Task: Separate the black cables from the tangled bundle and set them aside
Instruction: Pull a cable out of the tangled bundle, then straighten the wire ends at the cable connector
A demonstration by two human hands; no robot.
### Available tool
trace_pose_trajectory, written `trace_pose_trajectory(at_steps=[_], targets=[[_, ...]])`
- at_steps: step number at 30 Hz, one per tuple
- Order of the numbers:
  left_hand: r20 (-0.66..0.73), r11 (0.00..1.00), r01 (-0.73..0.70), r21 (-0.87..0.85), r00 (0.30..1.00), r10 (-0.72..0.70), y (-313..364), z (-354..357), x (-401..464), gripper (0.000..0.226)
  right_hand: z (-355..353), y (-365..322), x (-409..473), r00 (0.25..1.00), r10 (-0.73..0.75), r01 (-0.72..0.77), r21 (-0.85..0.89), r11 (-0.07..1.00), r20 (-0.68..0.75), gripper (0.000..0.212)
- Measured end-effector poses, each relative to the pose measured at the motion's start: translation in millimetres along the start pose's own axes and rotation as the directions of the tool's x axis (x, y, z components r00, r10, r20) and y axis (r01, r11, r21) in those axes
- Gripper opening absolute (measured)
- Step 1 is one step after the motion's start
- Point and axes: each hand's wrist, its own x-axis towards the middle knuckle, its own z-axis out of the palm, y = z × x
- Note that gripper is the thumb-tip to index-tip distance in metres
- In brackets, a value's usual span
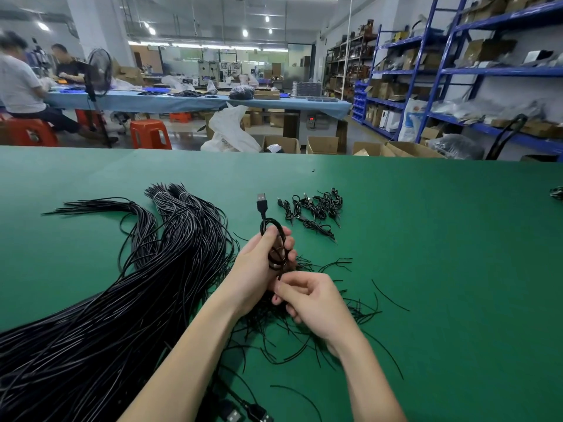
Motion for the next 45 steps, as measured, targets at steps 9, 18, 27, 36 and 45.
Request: trace_pose_trajectory(at_steps=[9,18,27,36,45], targets=[[-0.005,0.985,-0.038,0.169,0.999,0.039,-4.6,0.5,-0.6,0.031,-11.0,-6.2,-3.8,0.989,-0.001,0.025,-0.157,0.987,0.149,0.026],[0.084,0.878,-0.088,0.47,0.995,0.055,-2.8,6.5,-7.4,0.031,-7.6,1.7,-1.7,0.997,-0.071,0.073,-0.295,0.953,0.017,0.035],[0.375,0.741,-0.011,0.671,0.868,-0.327,20.1,10.3,-25.1,0.022,-36.4,0.0,0.0,0.885,-0.325,0.295,-0.138,0.945,-0.334,0.019],[0.325,0.641,0.066,0.765,0.819,-0.473,20.9,9.6,-30.7,0.027,-38.9,-8.5,-4.5,0.88,-0.412,0.355,-0.251,0.901,-0.236,0.016],[0.309,0.607,0.081,0.791,0.804,-0.509,17.3,13.4,-29.4,0.03,-45.2,-0.4,-3.3,0.936,-0.323,0.275,-0.28,0.92,-0.143,0.009]])
